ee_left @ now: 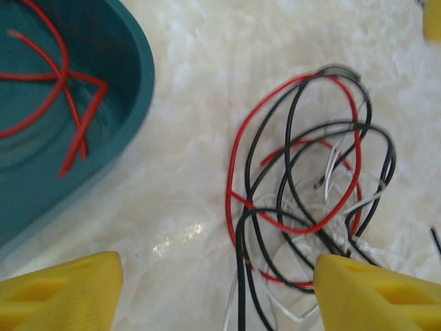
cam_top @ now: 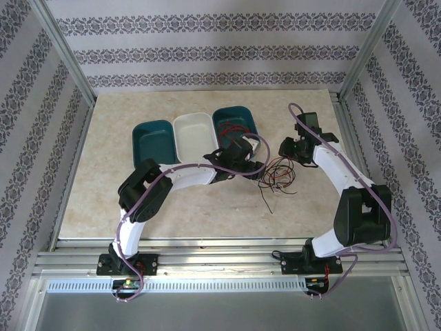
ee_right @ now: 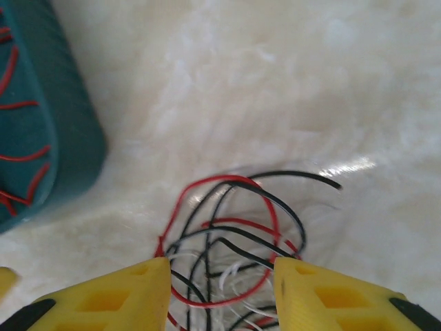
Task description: Untangle the cables
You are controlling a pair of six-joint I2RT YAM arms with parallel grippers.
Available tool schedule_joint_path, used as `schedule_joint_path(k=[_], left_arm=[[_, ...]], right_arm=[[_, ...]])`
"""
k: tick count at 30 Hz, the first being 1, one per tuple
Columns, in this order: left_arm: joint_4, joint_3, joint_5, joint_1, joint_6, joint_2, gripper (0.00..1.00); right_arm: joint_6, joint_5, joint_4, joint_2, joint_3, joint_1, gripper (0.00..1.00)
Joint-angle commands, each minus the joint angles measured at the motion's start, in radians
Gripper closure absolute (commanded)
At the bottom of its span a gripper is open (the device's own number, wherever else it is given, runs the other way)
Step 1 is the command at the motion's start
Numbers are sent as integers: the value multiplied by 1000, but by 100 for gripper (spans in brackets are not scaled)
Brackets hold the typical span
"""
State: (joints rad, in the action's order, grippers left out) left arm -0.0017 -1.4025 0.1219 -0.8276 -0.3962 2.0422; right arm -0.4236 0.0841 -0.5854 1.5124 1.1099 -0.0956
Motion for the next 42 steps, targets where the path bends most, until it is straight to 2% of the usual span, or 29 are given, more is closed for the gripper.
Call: schedule_joint_path(k=[1,7,11,15,23,30,42], left_arm=[[28,24,25,-17,-23,14,32],[105,98,43,-21,-92,27,42],[169,148,55,-21,-131,24,45],[203,170,70,-21,-156,27,47],[213,175,84,-22,-170,37,49],[215,175,85,-23,-170,36,49],[213,168,89,-33,-171,42,53]], right_arm=[[-60,12,27,51,27,-51,58],[-113,-136,-22,182,100,-149,62],[-146,-218,-49,269,145,-172,66],[-162,-218,-22,334,159,-176,71],[-177,-240,-22,427,229,-179,71],[-205,-240,-23,448,224,-179,67],[-208,-259,-30,508,269,-173,71]])
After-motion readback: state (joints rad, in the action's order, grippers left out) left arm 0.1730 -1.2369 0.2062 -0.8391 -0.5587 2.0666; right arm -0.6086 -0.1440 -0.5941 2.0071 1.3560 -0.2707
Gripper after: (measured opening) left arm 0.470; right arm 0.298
